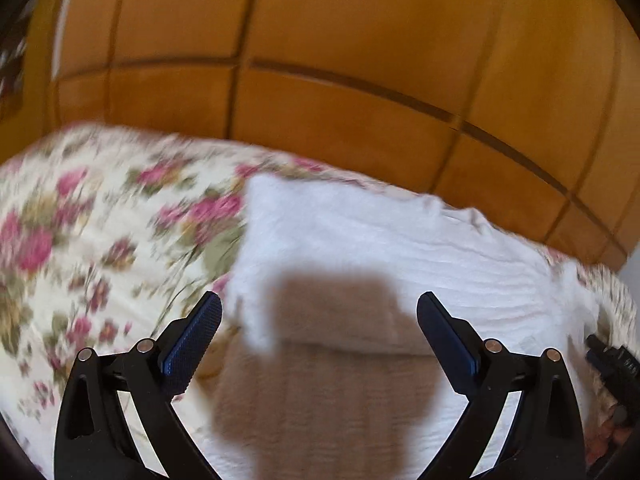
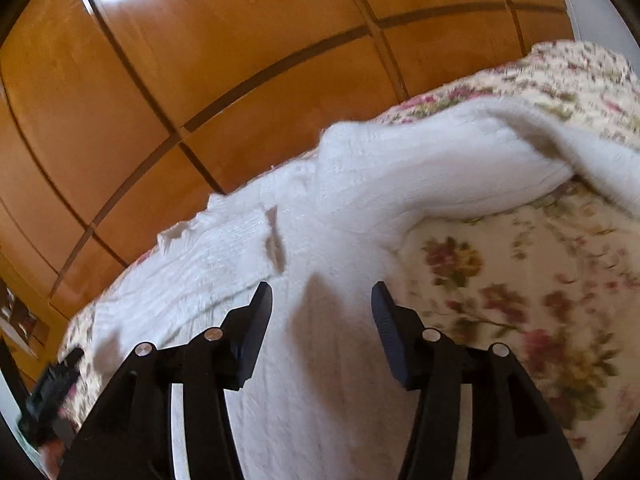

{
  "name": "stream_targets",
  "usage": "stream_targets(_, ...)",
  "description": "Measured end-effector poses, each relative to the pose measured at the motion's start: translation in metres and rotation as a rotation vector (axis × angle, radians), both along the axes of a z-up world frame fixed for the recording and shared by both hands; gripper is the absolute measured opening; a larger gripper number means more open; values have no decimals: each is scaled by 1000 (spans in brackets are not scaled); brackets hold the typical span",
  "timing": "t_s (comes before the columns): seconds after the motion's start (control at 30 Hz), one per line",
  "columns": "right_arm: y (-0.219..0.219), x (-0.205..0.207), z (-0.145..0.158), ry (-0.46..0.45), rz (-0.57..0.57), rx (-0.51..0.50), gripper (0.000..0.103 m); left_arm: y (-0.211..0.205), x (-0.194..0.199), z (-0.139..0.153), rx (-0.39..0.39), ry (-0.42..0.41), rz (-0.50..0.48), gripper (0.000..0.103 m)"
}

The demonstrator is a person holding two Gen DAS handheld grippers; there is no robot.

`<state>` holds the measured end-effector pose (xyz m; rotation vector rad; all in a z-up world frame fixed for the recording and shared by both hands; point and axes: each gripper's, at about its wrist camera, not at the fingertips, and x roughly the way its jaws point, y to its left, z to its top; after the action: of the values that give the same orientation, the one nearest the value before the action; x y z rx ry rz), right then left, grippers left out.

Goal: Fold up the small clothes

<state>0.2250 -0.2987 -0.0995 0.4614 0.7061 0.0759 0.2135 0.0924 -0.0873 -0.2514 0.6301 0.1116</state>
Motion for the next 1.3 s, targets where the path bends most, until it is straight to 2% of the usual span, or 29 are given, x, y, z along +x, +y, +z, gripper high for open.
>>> stream_targets(0.07, -9, -9, 6, -11, -10, -27, 57, -10, 10, -2, 37, 21, -27, 97)
stream_targets(0.17, -31, -21, 11, -15, -42, -76, 63, -21, 29, -22, 74, 119, -68, 97)
stream_targets(0.23, -57, -32, 13, -5, -93, -98, 63, -24, 37, -35, 88, 181, -80, 97)
stream_targets(0.33, -96, -47, 11, 24, -191, -156, 63, -25, 38, -36, 93, 183, -84, 97)
stream_targets(0.43, -129, -61, 10, 47, -281, -236, 63, -20, 38, -39, 57, 188, -88, 99)
stream_targets(0.5, -147, -67, 9, 62, -330, -248, 63, -19, 37, -40, 52, 186, -89, 99)
stream_targets(0.6, -166, -68, 7, 84, -377, -298, 68, -20, 36, -40, 48, 184, -90, 99)
stream_targets(0.67, -172, -62, 4, 104, -375, -354, 74, -20, 37, -40, 39, 181, -91, 99)
stream_targets(0.73, -175, -52, -2, 148, -356, -400, 74, -17, 37, -42, 27, 177, -93, 99)
stream_targets(0.93, -192, -27, -21, 253, -301, -447, 74, -16, 36, -42, 9, 170, -96, 99)
stream_targets(1.0, -189, -23, -24, 256, -271, -499, 68, -14, 36, -43, 4, 168, -97, 99)
stream_targets(1.1, -185, -19, -26, 262, -250, -528, 49, -12, 36, -43, -3, 165, -98, 99)
stream_targets(1.17, -183, -17, -26, 270, -248, -538, 31, -12, 36, -43, -7, 163, -99, 99)
stream_targets(1.27, -177, -12, -24, 293, -228, -571, 16, -11, 35, -43, -15, 159, -100, 99)
stream_targets(1.3, -175, -12, -21, 301, -229, -566, 14, -11, 35, -43, -19, 158, -101, 99)
